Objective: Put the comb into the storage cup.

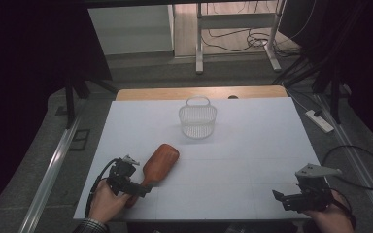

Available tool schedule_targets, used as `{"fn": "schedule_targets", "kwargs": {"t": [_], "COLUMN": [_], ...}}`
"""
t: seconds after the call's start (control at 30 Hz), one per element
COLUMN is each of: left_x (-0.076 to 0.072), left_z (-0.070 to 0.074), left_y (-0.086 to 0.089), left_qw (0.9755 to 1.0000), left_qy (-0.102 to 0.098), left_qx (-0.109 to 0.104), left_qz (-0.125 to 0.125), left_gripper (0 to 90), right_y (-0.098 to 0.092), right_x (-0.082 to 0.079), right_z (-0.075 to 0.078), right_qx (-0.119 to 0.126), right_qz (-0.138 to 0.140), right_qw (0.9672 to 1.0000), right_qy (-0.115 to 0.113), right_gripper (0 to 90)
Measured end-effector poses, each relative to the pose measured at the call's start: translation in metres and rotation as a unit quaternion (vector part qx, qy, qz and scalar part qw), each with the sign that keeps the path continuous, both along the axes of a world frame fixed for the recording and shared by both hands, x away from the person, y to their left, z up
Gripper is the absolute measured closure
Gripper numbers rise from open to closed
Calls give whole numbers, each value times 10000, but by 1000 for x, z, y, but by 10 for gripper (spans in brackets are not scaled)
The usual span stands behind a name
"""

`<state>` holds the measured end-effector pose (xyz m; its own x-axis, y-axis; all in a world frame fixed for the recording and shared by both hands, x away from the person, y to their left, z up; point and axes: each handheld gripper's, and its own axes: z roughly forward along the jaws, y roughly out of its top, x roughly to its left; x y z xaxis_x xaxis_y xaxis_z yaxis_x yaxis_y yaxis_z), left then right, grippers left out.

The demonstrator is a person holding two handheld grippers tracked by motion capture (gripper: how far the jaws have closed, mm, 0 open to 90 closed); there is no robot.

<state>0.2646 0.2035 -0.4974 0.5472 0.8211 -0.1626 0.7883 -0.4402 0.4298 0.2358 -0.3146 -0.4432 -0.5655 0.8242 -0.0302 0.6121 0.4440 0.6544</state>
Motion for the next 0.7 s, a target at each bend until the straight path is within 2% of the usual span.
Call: {"fn": "schedule_targets", "kwargs": {"t": [0.33, 0.43, 0.5, 0.57, 0.7], "left_x": [4, 4, 5, 5, 4], "left_z": [-9, -9, -10, -10, -10], "left_y": [-8, -9, -11, -12, -15], "left_qw": [9996, 9995, 9991, 9991, 9987], "left_qy": [167, 218, 254, 266, 196], "left_qx": [188, 214, 327, 326, 480], "left_qz": [-114, -89, 21, 18, -17], "left_gripper": [0, 0, 0, 0, 13], "right_y": [0, 0, 1, 1, 1], "right_x": [0, 0, 0, 0, 0], "right_z": [0, 0, 0, 0, 0], "right_qx": [-3, -1, -2, 0, -15], "right_qz": [8, 8, 11, 10, 18], "right_qw": [10000, 10000, 10000, 10000, 10000], "right_qy": [3, 5, -1, 3, 1], "right_gripper": [18, 18, 17, 17, 17]}}
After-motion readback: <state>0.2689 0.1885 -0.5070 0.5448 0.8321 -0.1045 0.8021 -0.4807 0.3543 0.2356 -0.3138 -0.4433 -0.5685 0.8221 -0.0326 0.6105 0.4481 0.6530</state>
